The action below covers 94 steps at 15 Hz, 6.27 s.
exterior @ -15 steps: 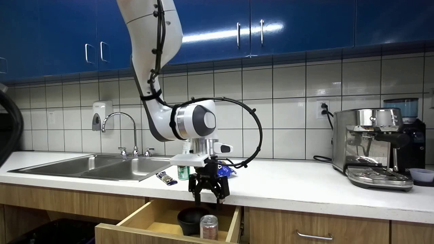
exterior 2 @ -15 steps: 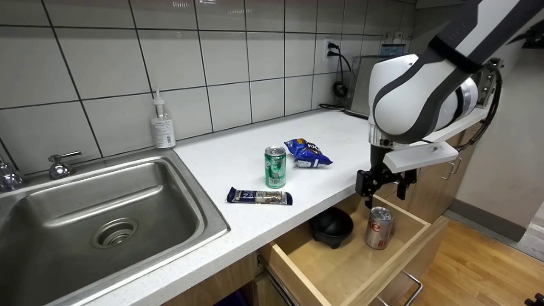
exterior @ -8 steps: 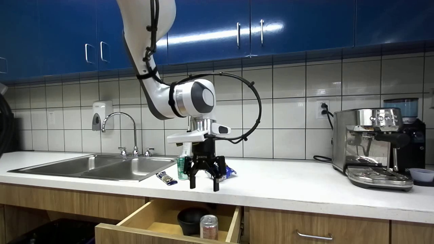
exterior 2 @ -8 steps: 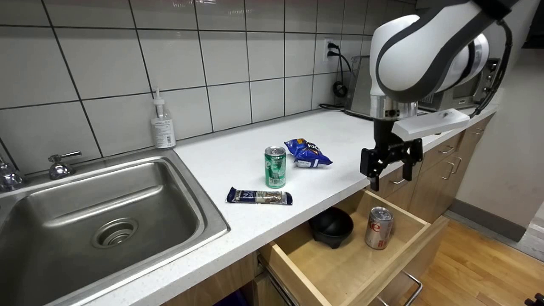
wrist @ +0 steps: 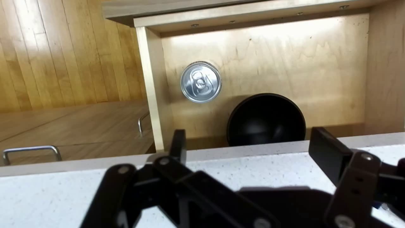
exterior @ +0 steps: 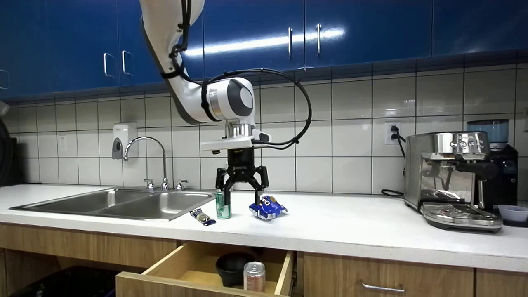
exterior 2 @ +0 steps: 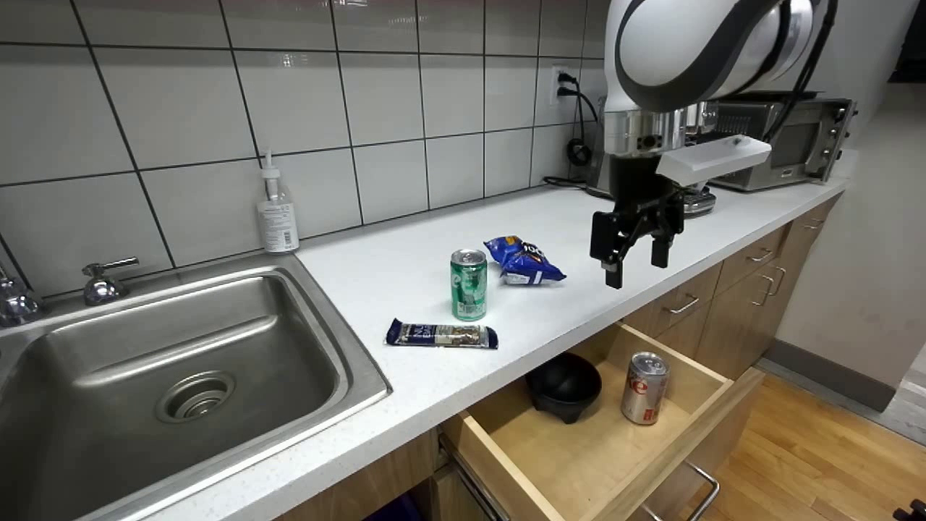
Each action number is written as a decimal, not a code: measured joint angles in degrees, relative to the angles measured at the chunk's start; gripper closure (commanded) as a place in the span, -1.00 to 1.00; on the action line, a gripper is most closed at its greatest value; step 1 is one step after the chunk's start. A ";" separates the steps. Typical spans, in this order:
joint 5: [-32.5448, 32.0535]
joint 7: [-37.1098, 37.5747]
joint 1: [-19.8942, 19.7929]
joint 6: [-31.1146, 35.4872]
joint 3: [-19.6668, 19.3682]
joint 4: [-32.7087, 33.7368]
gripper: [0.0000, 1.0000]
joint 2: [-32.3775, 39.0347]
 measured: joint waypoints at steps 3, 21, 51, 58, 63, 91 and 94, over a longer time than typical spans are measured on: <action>0.00 -3.32 0.00 -1.24 0.81 3.08 -1.00 0.76; -0.19 -13.58 0.04 -5.70 3.79 21.83 -1.00 12.71; -0.94 -19.08 3.47 -4.89 8.84 36.63 -1.00 24.95; -2.04 -19.25 3.76 -4.48 8.97 40.84 -1.00 29.26; -2.41 -20.23 3.81 -4.42 9.12 41.64 -1.00 29.98; -3.10 -21.36 3.91 -4.33 9.74 41.66 0.23 29.80; -3.09 -21.36 3.90 -4.35 9.74 41.06 0.23 28.81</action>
